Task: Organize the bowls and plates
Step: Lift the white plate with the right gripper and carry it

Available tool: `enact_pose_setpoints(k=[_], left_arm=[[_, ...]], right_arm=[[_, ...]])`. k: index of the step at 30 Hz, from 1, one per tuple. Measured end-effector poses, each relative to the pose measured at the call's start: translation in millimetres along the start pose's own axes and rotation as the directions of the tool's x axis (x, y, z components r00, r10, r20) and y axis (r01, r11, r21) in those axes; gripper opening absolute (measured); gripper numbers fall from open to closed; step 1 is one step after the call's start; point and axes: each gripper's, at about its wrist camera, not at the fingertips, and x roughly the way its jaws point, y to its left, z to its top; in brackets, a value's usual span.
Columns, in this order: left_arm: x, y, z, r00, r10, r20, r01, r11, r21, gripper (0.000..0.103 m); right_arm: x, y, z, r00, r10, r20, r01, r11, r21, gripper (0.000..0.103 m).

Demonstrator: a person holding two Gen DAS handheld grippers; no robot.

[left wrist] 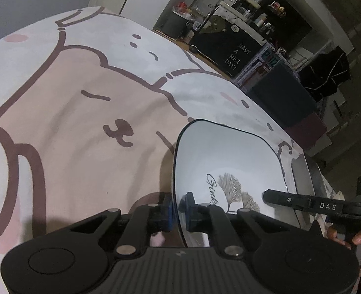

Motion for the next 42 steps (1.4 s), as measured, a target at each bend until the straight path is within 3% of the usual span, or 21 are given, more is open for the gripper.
enact_pose_setpoints(k=[10,16,23,29,33,42], left_arm=[[-62.9,-28.7,7.9,0.996,-0.017,0.084,0.014,0.999,0.032,0.010],[-117.2,-83.8,3.7,0.991,-0.047,0.129,0.034,0.994,0.106,0.010],[-164.9,-149.7,-24.8,0.985,-0.121,0.122,0.098,0.979,0.177,0.010],[-178.5,-198.4,-67.0,0.983,-0.174,0.058,0.155,0.958,0.242,0.010],[-170.5,-224.2,-101.0,0.984,-0.176,-0.026,0.176,0.940,0.291,0.011],[-118.7,-234.5,-166.4,0.964,-0.110,-0.241,0.178,0.943,0.281,0.012]], right_arm=[[-44.8,30.8,2.1,0.998,0.005,0.065,0.000,0.997,-0.072,0.015],[-114.1,45.2,-11.8,0.990,0.018,0.137,-0.007,0.997,-0.078,0.015],[-220.5,47.9,-49.7,0.970,-0.017,0.243,0.031,0.998,-0.057,0.015],[-296.4,35.4,-102.5,0.947,-0.081,0.312,0.092,0.996,-0.021,0.015],[-327.4,14.2,-145.0,0.940,-0.124,0.319,0.115,0.992,0.047,0.015],[-334.0,-40.8,-232.2,0.955,-0.201,0.218,0.156,0.966,0.207,0.015]])
